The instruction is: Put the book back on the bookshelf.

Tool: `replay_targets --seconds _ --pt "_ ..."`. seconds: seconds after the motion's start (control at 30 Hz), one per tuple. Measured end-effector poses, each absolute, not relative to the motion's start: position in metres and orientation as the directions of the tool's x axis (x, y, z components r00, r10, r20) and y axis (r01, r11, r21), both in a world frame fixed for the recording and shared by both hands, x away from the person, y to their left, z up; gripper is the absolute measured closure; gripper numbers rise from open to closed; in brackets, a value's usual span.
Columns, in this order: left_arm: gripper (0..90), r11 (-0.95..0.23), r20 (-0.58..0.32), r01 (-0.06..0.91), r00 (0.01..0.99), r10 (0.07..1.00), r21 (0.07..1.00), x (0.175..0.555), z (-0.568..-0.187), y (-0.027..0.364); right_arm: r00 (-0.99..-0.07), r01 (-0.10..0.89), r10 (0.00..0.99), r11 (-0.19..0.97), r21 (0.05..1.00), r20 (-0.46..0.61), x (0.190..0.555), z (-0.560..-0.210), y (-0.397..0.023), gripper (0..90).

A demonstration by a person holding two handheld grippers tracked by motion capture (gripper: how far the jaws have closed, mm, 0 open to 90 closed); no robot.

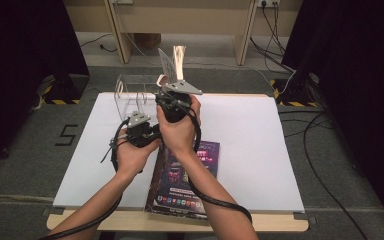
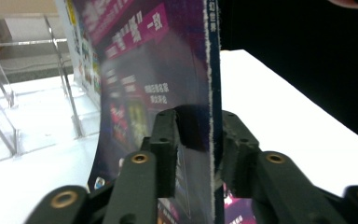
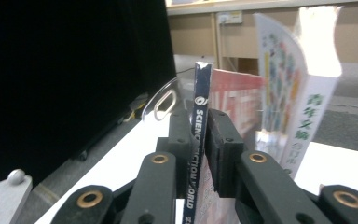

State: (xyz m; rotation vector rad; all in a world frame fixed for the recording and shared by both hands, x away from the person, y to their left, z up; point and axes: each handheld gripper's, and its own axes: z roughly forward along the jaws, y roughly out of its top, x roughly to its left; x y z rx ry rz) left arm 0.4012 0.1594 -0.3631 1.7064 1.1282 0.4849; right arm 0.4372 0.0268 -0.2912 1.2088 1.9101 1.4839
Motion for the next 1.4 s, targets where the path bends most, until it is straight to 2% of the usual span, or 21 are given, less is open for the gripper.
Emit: replay_targets --seconds 0.17,0.27,0.43,0.6,0.9,1.07,1.4 --pt "82.6 -0.069 -0.179 0.469 0.462 0.868 0.880 0.398 -0.370 0.170 -0.567 0.366 0.813 0.100 0.925 0.136 0.436 -0.294 0.035 72.7" --pt "83.9 -0.057 -0.189 0.470 0.459 0.868 0.881 0.397 -0.373 0.178 -0.599 0.349 0.794 0.143 0.926 0.103 0.433 -0.295 0.035 69.6" --pt "84.0 -0.034 -0.212 0.475 0.453 0.866 0.879 0.396 -0.375 0.191 -0.635 0.328 0.755 0.072 0.942 0.164 0.422 -0.285 0.011 62.5" --pt "84.1 -0.016 -0.225 0.469 0.454 0.862 0.883 0.392 -0.377 0.198 -0.584 0.336 0.791 0.032 0.941 0.181 0.415 -0.284 -0.031 62.6" --pt "84.3 0.000 -0.213 0.418 0.463 0.861 0.908 0.383 -0.376 0.213 -0.454 0.421 0.862 -0.016 0.907 0.226 0.410 -0.323 -0.105 63.0" --pt "84.3 0.026 -0.225 0.406 0.450 0.864 0.913 0.381 -0.372 0.224 -0.398 0.466 0.879 -0.052 0.883 0.261 0.407 -0.348 -0.127 63.4" --pt "84.4 0.047 -0.219 0.380 0.423 0.879 0.924 0.379 -0.366 0.241 -0.339 0.519 0.901 -0.061 0.853 0.271 0.401 -0.380 -0.146 63.6"
